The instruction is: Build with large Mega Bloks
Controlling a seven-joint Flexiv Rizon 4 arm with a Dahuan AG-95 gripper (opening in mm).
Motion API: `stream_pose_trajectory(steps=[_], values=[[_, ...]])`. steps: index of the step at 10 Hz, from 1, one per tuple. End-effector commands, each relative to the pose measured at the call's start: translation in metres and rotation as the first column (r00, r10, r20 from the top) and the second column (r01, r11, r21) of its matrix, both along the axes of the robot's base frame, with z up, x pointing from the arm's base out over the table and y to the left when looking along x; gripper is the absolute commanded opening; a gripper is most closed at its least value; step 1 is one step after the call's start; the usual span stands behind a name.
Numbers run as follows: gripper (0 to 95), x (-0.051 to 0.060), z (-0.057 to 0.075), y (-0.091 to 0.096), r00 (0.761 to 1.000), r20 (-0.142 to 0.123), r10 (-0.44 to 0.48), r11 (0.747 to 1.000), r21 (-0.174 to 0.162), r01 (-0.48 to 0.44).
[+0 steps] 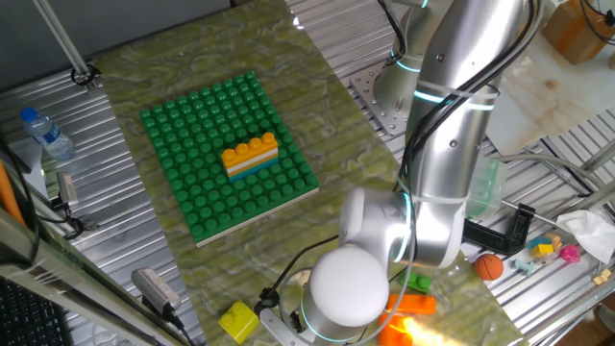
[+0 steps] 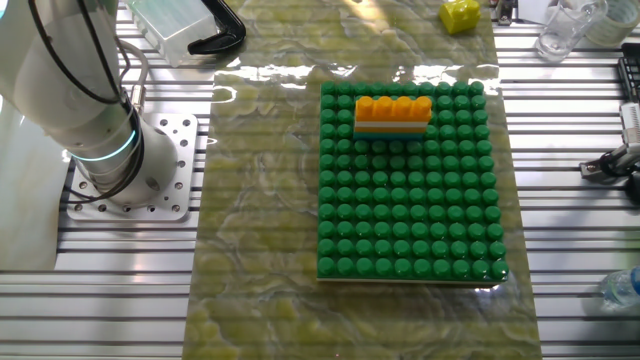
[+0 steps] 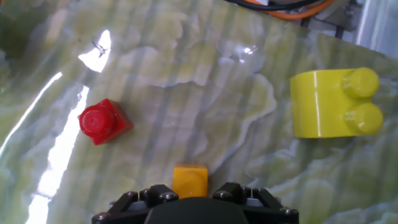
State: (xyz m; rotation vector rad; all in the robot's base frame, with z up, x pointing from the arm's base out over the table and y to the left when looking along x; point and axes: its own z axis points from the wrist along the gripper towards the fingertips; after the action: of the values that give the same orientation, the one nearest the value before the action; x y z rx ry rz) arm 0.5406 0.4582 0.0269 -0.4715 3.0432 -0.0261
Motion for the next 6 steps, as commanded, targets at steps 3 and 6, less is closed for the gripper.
stream_pose_trajectory(steps=[3, 6], values=[[0.0, -0.0019, -0.0043, -0.0028, 1.0, 0.004, -0.021, 1.0, -0.004, 0.021], [0.0, -0.0022, -0.0042, -0.0029, 1.0, 0.007, -0.03, 1.0, -0.002, 0.03]])
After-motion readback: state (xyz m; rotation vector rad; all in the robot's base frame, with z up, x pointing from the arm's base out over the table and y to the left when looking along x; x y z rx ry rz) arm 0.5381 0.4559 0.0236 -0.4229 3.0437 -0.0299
